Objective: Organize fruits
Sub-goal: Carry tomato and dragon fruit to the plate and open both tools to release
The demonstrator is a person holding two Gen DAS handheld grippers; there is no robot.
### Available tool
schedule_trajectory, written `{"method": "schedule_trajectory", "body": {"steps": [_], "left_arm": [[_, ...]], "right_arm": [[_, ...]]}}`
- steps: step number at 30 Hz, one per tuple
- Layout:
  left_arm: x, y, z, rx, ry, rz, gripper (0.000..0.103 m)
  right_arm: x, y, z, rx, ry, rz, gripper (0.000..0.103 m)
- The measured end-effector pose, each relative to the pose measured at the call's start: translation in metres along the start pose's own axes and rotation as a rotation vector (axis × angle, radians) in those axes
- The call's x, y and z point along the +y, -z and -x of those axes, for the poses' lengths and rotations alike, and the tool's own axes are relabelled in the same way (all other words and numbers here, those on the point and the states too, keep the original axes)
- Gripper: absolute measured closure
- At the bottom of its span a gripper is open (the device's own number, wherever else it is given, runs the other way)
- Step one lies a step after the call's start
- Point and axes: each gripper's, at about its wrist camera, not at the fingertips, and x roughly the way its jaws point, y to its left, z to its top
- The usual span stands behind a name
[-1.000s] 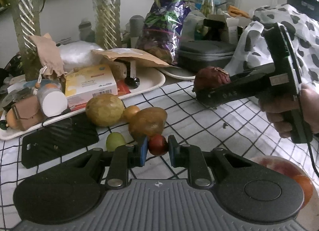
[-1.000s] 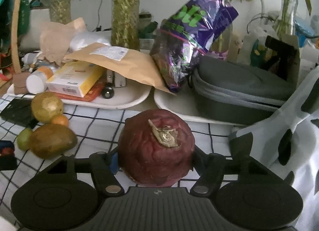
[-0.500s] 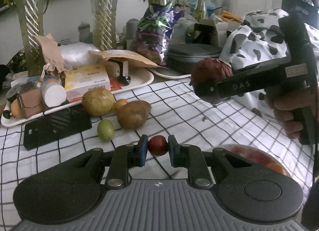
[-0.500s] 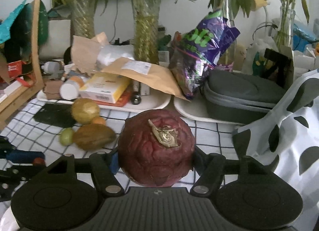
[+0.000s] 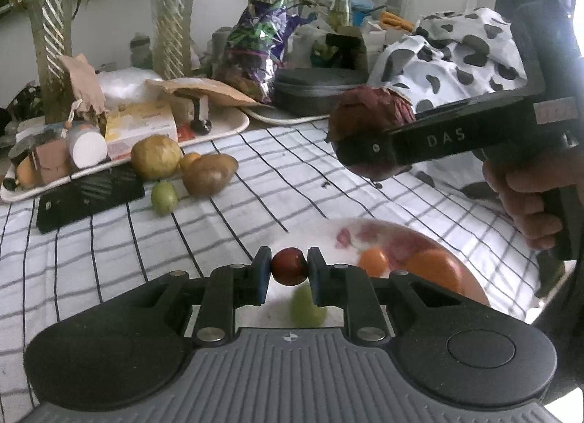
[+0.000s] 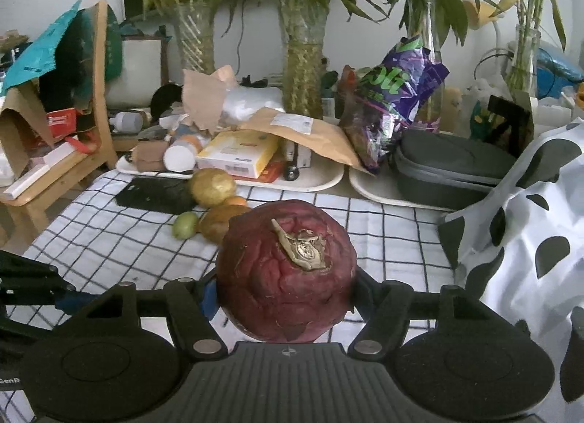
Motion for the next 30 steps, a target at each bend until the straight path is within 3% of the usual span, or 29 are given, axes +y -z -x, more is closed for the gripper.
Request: {"method": "schedule_trajectory", "body": {"steps": [12,14,16,17,30], "left_arm": [[-0.009,0.018,0.005,0.093,-0.086,0.02,0.081],[-0.01,0.018,0.006,0.088,-0.093,0.023,0.072],[-0.012,0.018,0.01,0.065,-0.091,0.026,0.04],[-0.014,0.018,0.014,0.051,-0.096,0.022,0.036],[-0.016,0.021,0.054,-0.026,-0.162,0.064,0.036]], "right_arm": [[0.013,0.019,0.033,0.0,-0.022,-0.003,0.032],[0.015,0.023,0.037,0.004,-0.028,-0.001,0.032],[0.017,0.026,0.041,0.008,-0.034,0.006,0.032],[0.02,0.028,0.044,0.009,-0.037,0.011,0.032],[0.047,0.053,0.078,0.023,-0.086,0.058,0.032]]}}
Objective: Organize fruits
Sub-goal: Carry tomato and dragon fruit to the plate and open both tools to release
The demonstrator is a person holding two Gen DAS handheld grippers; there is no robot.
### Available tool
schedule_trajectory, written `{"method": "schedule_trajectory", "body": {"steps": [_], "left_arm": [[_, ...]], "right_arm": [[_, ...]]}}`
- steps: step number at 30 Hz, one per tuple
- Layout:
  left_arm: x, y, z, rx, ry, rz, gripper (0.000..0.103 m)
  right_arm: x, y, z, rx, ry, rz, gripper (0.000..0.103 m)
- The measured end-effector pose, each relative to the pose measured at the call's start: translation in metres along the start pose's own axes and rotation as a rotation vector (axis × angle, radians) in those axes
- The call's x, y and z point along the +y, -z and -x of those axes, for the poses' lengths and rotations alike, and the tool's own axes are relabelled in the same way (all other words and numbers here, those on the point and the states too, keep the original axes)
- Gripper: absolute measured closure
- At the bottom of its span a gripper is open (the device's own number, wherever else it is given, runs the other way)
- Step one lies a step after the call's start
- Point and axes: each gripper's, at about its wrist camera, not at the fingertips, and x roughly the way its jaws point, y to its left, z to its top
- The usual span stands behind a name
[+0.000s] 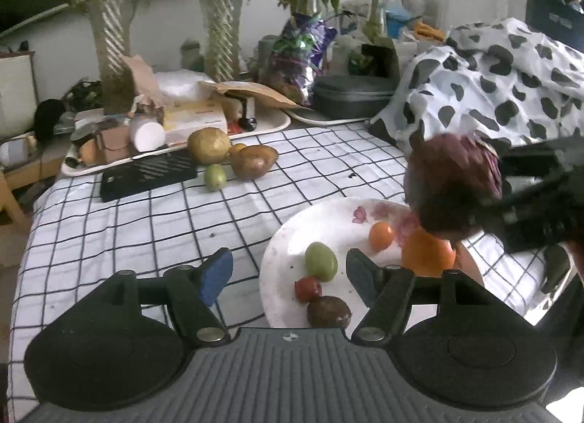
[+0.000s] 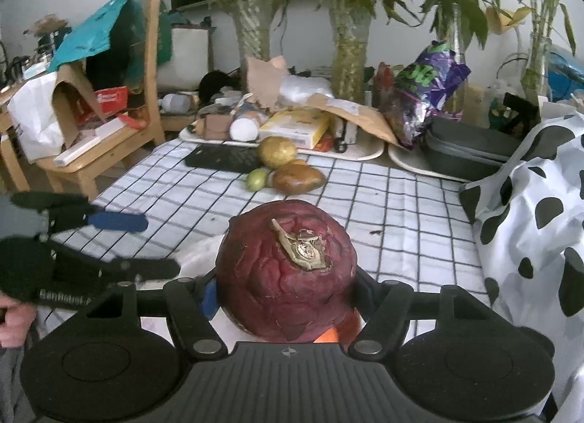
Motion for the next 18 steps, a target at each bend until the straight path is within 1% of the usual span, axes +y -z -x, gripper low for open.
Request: {"method": "schedule_trajectory", "body": {"steps": [5,10,14,18], "left_arm": [[0.001,0.003,0.011,-0.002,-0.02,0.012,0.036],[0.0,0.007,0.02,0.002,-0.033,0.017,0.036],[-0.001,0.009,0.025,-0.001,-0.031,0.017,0.036],[-0.004,0.01,0.027,0.002,-0.03,0.003,0.036]], "right_arm": [[0.018,0.011,0.009,0.024,-0.039,0.035,0.032],[0.032,0.025,0.011,0.082,-0.066,0.046,0.032],[0.044,0.034,0.005,0.144,-0.069,0.072,0.032],[0.049,0.038,-0.006,0.182,-0.051,0.079,0.032]]}}
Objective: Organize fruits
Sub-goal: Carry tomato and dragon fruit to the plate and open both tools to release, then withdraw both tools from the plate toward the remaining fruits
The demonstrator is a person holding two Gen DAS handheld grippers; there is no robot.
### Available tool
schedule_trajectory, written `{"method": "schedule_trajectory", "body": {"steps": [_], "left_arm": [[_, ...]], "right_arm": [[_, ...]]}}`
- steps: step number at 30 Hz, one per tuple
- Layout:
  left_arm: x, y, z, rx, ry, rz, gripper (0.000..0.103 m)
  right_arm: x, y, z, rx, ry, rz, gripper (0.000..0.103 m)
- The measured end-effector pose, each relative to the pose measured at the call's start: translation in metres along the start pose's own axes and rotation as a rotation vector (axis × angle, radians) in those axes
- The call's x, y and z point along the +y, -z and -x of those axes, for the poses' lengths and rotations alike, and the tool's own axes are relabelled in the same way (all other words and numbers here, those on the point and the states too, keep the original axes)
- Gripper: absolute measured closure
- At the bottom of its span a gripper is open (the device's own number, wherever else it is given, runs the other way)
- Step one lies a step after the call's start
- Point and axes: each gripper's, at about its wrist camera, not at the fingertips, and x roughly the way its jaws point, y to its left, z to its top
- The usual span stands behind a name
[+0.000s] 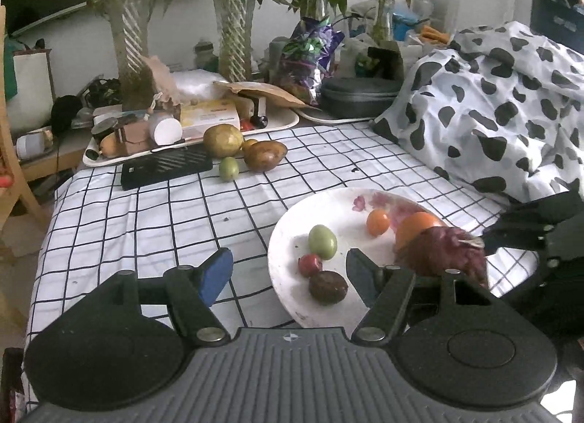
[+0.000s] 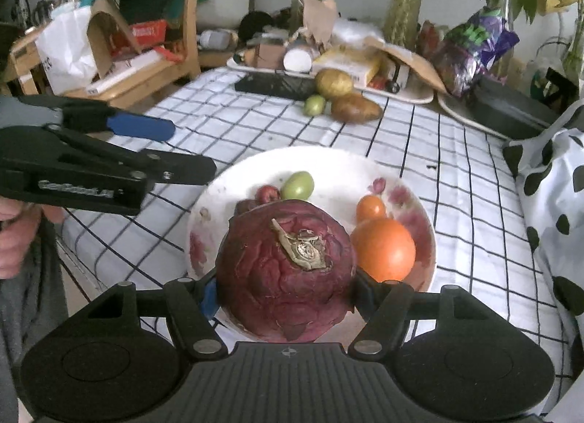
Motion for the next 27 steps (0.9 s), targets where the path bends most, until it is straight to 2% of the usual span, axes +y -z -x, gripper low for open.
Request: {"method": "schedule_trajectory", "body": {"steps": [7,10,11,14,15,22,27], "left_arm": [[0.0,0.002,-0.004,0.016,-0.011,-0.017,0.036],[0.001,0.002,-0.005,0.02,-0.015,-0.011,0.036],[0.002,0.002,-0.006,0.023,-0.017,-0.01,0.036],[0.003,0.002,-0.007,0.028,-0.027,-0.005,0.036],[0.003,0.002,-0.008,0.029,-0.028,-0.002,0.036],[0.005,0.002,-0.007,0.028,-0.029,0.01,0.036],[0.005,0.001,-0.006,0.024,-0.03,0.014,0.036]], "right_arm": [[-0.006,-0.003,-0.021,0.049,0.014,-0.053,0.031],[-0.003,-0.003,-0.026,0.053,0.018,-0.05,0.027],[-0.002,-0.004,-0.027,0.055,0.017,-0.049,0.024],[-0.004,-0.005,-0.021,0.031,-0.016,-0.082,0.003],[-0.005,-0.005,-0.018,0.016,-0.017,-0.086,0.0],[-0.006,0.001,-0.008,0.043,0.031,-0.055,0.0],[-0.008,0.005,0.009,0.022,0.052,-0.05,0.0]]}}
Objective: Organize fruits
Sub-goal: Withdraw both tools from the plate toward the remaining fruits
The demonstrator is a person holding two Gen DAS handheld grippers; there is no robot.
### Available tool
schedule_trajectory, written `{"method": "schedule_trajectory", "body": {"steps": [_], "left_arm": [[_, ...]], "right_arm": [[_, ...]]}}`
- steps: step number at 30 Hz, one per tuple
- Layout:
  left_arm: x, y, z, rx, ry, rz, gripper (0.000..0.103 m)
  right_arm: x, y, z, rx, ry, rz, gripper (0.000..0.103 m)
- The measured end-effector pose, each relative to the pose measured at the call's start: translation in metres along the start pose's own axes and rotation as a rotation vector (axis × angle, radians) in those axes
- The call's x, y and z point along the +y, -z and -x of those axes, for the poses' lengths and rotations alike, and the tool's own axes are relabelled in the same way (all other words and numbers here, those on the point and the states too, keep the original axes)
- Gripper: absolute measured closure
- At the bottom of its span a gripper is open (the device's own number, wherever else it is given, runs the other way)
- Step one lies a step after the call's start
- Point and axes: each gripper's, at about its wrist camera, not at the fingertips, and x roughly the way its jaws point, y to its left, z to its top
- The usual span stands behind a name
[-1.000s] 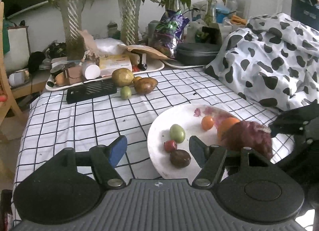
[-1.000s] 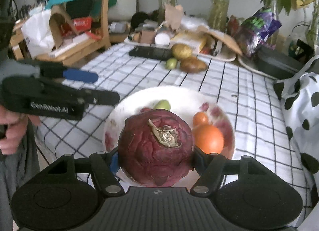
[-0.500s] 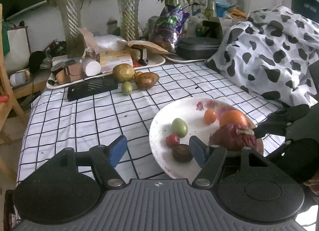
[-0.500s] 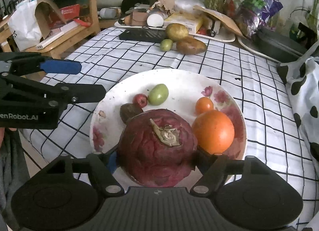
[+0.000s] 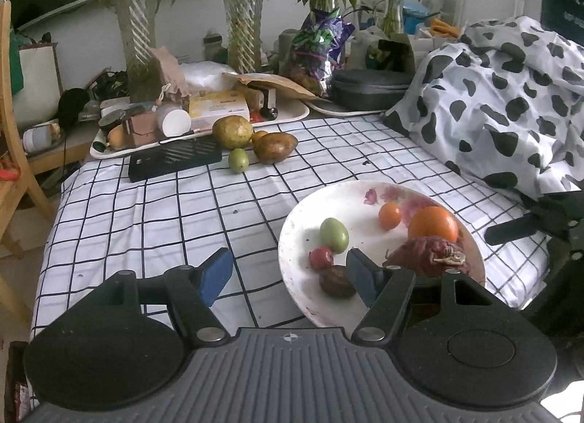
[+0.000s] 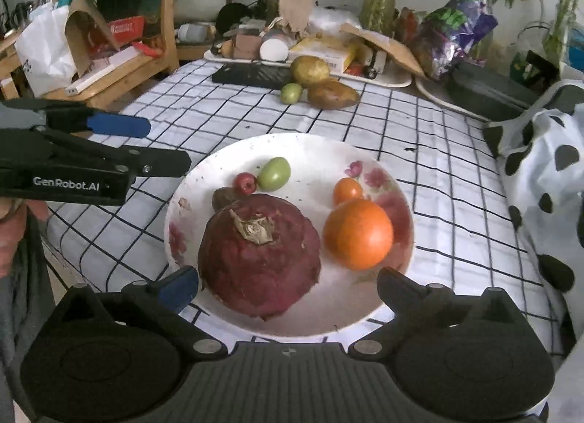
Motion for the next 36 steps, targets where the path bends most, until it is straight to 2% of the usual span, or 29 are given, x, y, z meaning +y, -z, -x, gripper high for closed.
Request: {"method": "schedule_trajectory", "body": {"steps": [12,20,26,36], "left_arm": [[-0.003,0.0,0.003,0.001,0.017,0.015,0.036],[-0.004,-0.006,0.001,0.02,0.036,0.028,0.036],[-0.013,-0.013,0.004,0.034,0.023,-0.003,0.036],[-0.008,-0.02,0.004,0.021,0.008,-0.01,0.036]], "right_arm": [[-0.023,0.001,0.017,-0.061,0.049,-0.147,0.0],[-0.038,-0.006,0.015,-0.086,0.131,-0.202,0.0],[-0.062,-0.013,0.013,-0.114,0.159,-0.294,0.0],[-0.071,-0.025,0.005,-0.135,0.207,-0.298,0.0]]}}
